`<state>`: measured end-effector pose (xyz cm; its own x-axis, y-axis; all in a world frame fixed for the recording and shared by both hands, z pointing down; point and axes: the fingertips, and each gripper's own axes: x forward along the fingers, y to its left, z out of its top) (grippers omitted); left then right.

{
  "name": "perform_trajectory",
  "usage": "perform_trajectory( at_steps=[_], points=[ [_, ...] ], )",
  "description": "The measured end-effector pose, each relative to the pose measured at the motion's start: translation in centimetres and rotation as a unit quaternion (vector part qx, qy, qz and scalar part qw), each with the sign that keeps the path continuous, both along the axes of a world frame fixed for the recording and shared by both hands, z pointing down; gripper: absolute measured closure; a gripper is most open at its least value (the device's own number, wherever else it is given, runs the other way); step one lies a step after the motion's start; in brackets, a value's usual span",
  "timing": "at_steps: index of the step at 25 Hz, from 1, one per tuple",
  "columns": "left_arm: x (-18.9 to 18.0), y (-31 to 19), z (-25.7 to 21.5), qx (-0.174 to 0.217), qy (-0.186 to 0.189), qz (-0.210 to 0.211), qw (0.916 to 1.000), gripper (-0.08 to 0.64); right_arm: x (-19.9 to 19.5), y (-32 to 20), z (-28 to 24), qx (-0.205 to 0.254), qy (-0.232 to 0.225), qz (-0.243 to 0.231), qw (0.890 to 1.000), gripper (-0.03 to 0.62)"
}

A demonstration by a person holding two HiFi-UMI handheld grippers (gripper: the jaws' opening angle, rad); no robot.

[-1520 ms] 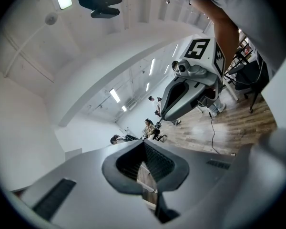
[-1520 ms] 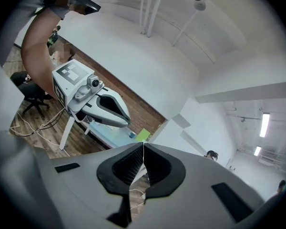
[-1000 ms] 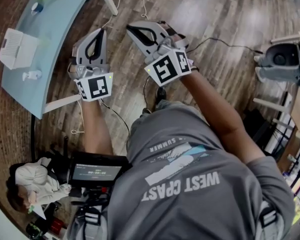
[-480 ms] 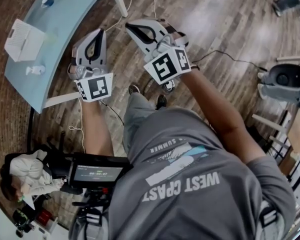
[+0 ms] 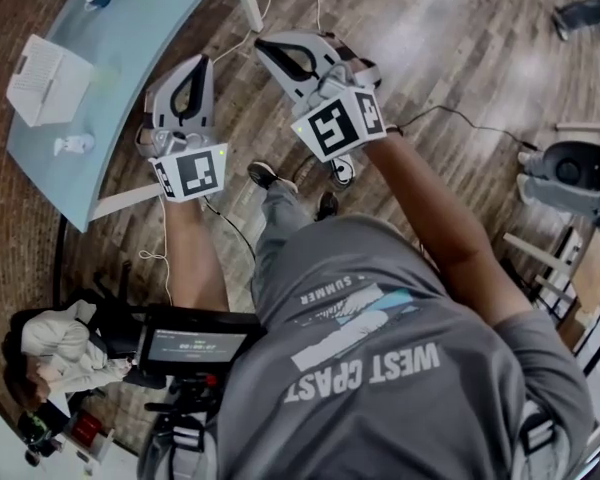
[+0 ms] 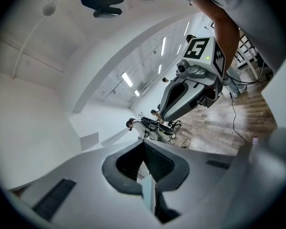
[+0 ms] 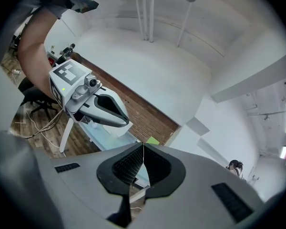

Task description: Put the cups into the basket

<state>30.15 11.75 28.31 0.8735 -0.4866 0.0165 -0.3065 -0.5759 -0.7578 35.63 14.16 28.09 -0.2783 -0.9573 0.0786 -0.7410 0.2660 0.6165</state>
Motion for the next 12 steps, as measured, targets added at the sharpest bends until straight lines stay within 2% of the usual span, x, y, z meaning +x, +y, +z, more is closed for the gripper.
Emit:
perform_trajectory(
  at_steps=[6, 12],
  points=[
    [-2.2, -7.7, 0.5, -0.015, 0.004, -0.004, 0.9999, 0.560, -2.1, -7.7, -0.2, -0.011, 0.004, 0.000, 1.000, 0.580],
    [-2.8, -9.7, 0.3, -0.008, 0.020, 0.005, 0.9997, 0.560, -2.9, -10.1, -0.2, 0.000, -0.003, 0.001, 1.000, 0.580]
  ],
)
